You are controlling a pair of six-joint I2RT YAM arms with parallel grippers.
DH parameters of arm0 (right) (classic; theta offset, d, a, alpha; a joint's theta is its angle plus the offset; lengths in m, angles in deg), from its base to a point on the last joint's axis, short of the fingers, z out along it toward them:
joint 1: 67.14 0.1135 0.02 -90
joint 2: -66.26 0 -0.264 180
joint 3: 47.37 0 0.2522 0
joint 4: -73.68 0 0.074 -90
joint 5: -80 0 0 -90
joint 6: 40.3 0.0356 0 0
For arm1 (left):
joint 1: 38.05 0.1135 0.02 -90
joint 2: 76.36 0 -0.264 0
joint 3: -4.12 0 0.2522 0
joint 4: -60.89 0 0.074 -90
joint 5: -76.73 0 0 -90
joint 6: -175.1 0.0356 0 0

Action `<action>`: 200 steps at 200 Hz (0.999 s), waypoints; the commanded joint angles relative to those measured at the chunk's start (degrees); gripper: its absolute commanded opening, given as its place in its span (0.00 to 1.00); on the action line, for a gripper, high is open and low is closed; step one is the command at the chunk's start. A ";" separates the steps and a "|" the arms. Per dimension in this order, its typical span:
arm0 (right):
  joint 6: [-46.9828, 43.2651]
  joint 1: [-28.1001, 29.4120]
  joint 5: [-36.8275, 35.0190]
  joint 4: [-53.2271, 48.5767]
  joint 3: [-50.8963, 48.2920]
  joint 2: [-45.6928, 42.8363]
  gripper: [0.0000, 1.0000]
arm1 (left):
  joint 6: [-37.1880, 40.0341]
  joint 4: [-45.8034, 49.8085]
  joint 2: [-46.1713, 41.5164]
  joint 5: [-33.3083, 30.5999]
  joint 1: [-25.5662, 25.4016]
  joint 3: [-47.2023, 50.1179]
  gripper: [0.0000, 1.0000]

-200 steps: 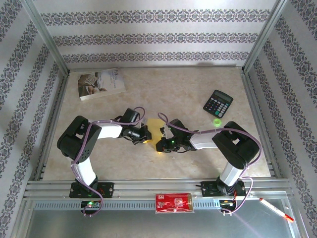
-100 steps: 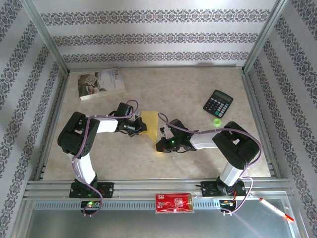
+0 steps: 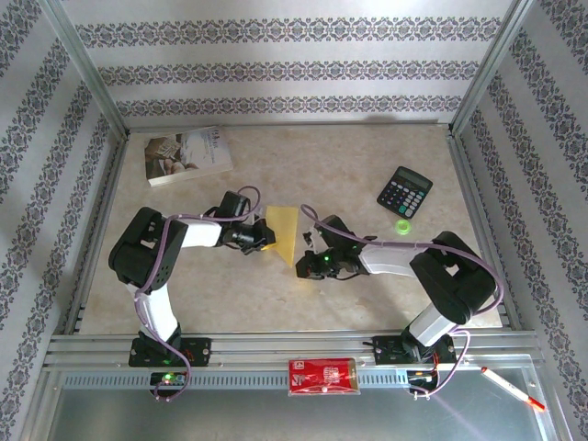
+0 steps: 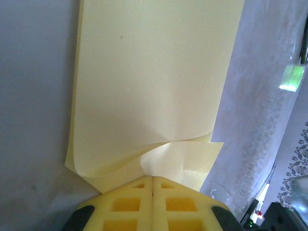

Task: Fold a paper plane with a square sheet of paper (pick it up from the middle)
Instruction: Third fold the triangle at the center of the table.

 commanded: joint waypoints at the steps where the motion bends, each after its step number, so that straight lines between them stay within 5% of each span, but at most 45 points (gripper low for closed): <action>1: -1.21 -0.25 1.05 0.30 5.04 3.30 0.00 | 1.23 2.54 1.73 -0.76 -1.65 2.50 0.00; 69: -3.84 -3.22 0.62 -1.02 12.26 13.81 0.00 | 1.99 3.60 1.91 -0.85 -2.30 1.64 0.00; 200: -1.19 -3.21 -5.11 -6.41 1.19 13.29 0.00 | 0.72 2.00 2.12 -0.80 -0.04 -3.36 0.00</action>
